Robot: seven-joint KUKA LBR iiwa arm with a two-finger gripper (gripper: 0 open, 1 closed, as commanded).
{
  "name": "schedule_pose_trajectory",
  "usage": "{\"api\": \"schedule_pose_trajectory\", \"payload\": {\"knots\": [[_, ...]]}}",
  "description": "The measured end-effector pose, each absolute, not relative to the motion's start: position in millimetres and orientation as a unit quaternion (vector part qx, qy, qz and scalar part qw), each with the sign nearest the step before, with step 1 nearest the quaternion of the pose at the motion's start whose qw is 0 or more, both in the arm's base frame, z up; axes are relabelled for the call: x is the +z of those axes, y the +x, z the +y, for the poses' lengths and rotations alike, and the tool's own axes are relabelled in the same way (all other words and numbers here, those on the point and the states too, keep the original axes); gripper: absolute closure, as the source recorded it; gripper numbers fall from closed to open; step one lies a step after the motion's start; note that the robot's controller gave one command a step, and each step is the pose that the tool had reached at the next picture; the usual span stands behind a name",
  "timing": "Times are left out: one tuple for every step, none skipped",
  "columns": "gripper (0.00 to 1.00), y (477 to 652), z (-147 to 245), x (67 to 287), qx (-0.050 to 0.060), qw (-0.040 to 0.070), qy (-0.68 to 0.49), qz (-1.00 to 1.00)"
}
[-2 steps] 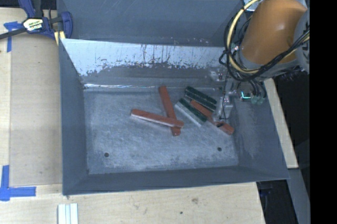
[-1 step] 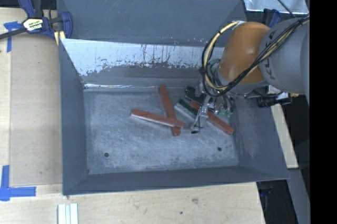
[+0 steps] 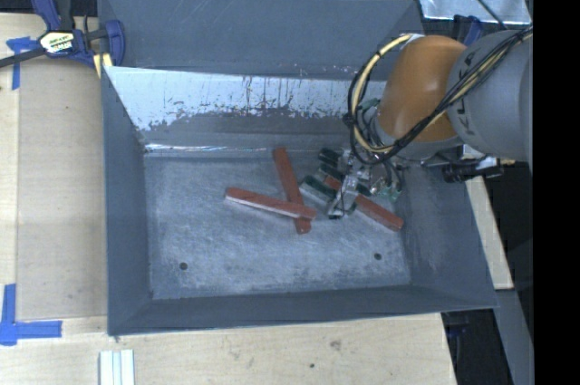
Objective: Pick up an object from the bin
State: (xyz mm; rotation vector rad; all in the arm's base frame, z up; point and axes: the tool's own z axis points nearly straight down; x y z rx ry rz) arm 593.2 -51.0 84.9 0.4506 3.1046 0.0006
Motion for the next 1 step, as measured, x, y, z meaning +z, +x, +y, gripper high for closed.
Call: {"api": "schedule_pose_trajectory", "payload": {"knots": [[1.00, 590.3, -48.2, 246.9, 0.001, 0.006, 0.158, 0.987]]}}
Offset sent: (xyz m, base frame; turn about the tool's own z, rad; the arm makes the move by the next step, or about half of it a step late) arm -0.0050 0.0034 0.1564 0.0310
